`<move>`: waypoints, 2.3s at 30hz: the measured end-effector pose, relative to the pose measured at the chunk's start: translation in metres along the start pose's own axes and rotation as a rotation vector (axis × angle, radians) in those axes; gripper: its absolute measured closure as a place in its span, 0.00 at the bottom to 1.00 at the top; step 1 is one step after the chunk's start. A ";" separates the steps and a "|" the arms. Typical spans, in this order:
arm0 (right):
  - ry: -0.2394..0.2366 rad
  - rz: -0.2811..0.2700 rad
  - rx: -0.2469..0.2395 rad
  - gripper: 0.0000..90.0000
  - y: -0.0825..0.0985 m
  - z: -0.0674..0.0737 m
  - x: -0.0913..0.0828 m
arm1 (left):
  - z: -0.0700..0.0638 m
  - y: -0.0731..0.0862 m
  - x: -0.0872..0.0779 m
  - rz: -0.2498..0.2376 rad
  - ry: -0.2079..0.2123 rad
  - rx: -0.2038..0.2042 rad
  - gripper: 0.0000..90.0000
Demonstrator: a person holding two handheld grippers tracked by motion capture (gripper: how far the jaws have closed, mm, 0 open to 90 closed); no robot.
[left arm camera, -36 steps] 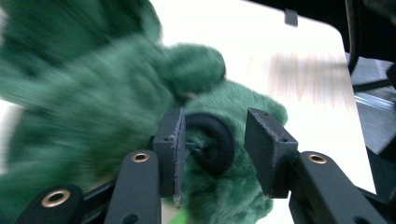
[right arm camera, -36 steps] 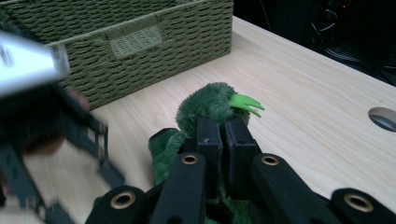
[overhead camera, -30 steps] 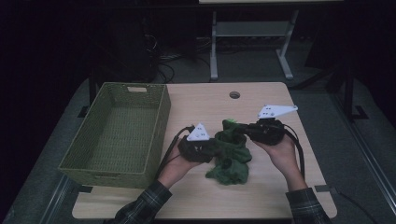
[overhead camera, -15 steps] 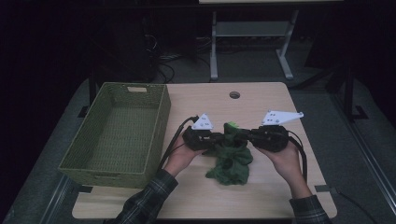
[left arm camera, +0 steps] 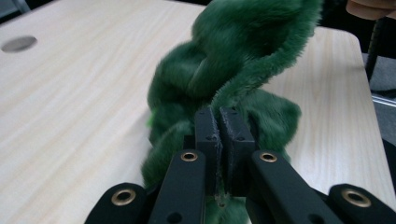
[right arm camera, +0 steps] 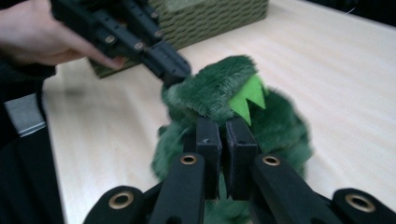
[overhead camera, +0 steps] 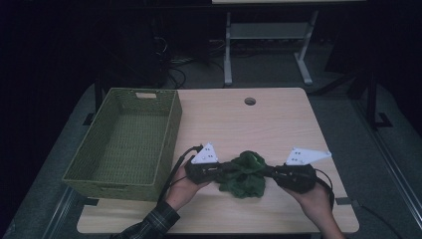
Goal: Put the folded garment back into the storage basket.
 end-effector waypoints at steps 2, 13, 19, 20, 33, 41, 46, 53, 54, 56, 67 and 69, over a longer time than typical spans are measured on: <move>-0.002 0.026 -0.014 0.96 0.010 0.006 0.005 | -0.001 0.005 0.003 0.013 0.003 -0.003 0.96; -0.045 0.109 -0.017 0.80 0.046 0.018 0.021 | -0.008 0.016 0.014 0.065 0.032 0.025 0.97; -0.017 0.053 0.008 0.76 0.045 0.005 0.002 | -0.007 0.016 0.015 0.073 0.025 0.039 0.98; 0.000 0.050 0.016 0.77 0.043 -0.001 0.001 | -0.008 0.016 0.015 0.073 0.025 0.042 0.98; 0.046 0.119 0.002 0.70 0.007 -0.046 0.036 | -0.008 0.016 0.015 0.078 0.033 0.049 0.98; 0.024 0.087 -0.015 0.97 -0.009 -0.039 0.044 | -0.009 0.016 0.014 0.081 0.029 0.055 0.98; 0.029 0.067 -0.029 0.97 -0.001 -0.033 0.026 | -0.007 0.018 0.012 0.079 0.017 0.047 0.98; 0.005 0.104 -0.014 0.99 0.041 -0.023 0.014 | -0.008 0.023 0.004 0.064 0.019 0.035 0.98; -0.008 0.113 0.001 0.99 0.047 -0.023 0.016 | -0.009 0.024 0.004 0.067 0.023 0.032 0.98; -0.021 0.128 0.012 0.99 0.055 -0.022 0.020 | -0.010 0.026 0.006 0.074 0.029 0.034 0.98; -0.020 0.218 0.025 1.00 0.077 -0.028 0.036 | -0.011 0.036 0.014 0.105 0.033 0.058 0.98; -0.005 0.236 0.033 1.00 0.079 -0.030 0.039 | -0.009 0.039 0.016 0.117 0.030 0.045 0.98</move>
Point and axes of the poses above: each handheld gripper's, and its own axes: x roughly forward along the jaws, y roughly out of its underside, z roughly to its left, the point moved 8 cm from there along x, roughly forward along the jaws, and after that the axes turned 15 degrees about z, right-handed, at the moved point
